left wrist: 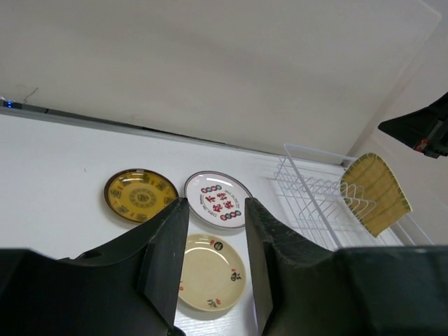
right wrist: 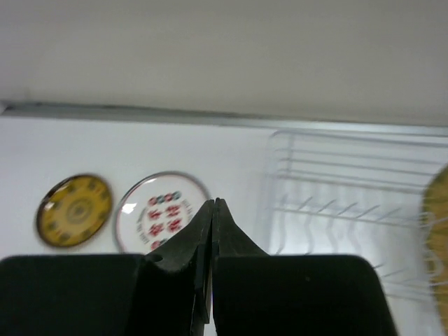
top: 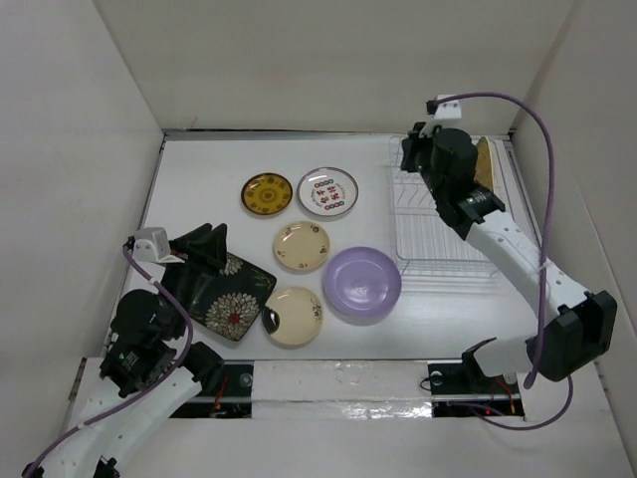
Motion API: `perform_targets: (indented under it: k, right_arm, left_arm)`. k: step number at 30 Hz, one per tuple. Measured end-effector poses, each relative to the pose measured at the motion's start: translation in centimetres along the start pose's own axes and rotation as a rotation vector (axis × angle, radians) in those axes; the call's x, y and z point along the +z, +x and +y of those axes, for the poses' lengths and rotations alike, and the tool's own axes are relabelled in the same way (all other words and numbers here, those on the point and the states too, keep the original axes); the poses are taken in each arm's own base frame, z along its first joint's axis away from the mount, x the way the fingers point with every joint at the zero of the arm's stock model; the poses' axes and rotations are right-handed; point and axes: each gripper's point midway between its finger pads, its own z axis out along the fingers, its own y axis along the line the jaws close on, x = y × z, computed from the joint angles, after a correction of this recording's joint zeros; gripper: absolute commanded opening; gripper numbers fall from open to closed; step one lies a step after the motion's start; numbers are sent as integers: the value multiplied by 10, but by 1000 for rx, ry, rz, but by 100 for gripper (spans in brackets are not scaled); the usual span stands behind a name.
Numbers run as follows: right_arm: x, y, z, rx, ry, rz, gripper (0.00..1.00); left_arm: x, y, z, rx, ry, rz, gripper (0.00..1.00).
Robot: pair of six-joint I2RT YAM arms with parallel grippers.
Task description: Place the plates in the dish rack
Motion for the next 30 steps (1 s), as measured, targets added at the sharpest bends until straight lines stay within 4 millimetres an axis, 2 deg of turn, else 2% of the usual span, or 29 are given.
perform_targets:
  k: [4, 7, 8, 9, 10, 12, 13, 15, 17, 19, 21, 23, 24, 27, 30]
  right_arm:
    - [-5, 51, 55, 27, -157, 136, 0]
    - [-11, 90, 95, 42, -269, 238, 8]
    - [-12, 102, 108, 43, -304, 270, 12]
    - [-12, 117, 120, 47, -331, 305, 22]
    - [-12, 132, 131, 53, -356, 342, 28]
    - [-8, 169, 148, 63, -380, 426, 42]
    - [-5, 189, 152, 69, -382, 471, 45]
    - [1, 227, 155, 74, -371, 557, 56]
    - [11, 260, 153, 90, -343, 633, 59]
    - [20, 285, 149, 134, -309, 684, 62]
    - [28, 300, 140, 192, -263, 714, 65]
    - [36, 305, 130, 260, -198, 710, 68]
    - [41, 303, 125, 291, -163, 697, 69]
    - [53, 296, 116, 386, -76, 641, 69]
    - [58, 295, 114, 476, -11, 613, 68]
  left_arm:
    - [8, 13, 0, 21, -13, 44, 26]
    - [14, 22, 1, 38, -26, 75, 16]
    - [15, 25, 1, 45, -31, 86, 13]
    - [17, 29, 2, 51, -38, 98, 9]
    - [19, 32, 2, 56, -43, 108, 6]
    - [22, 38, 5, 71, -59, 128, 1]
    - [23, 41, 6, 76, -66, 136, 0]
    - [26, 46, 7, 86, -77, 151, 0]
    - [28, 50, 8, 94, -85, 166, 0]
    - [31, 55, 9, 103, -92, 181, 0]
    - [33, 60, 9, 110, -97, 195, 1]
    - [34, 63, 9, 115, -99, 205, 8]
    - [34, 64, 9, 117, -97, 208, 14]
    - [34, 65, 7, 117, -88, 213, 21]
    - [34, 64, 5, 113, -75, 211, 24]
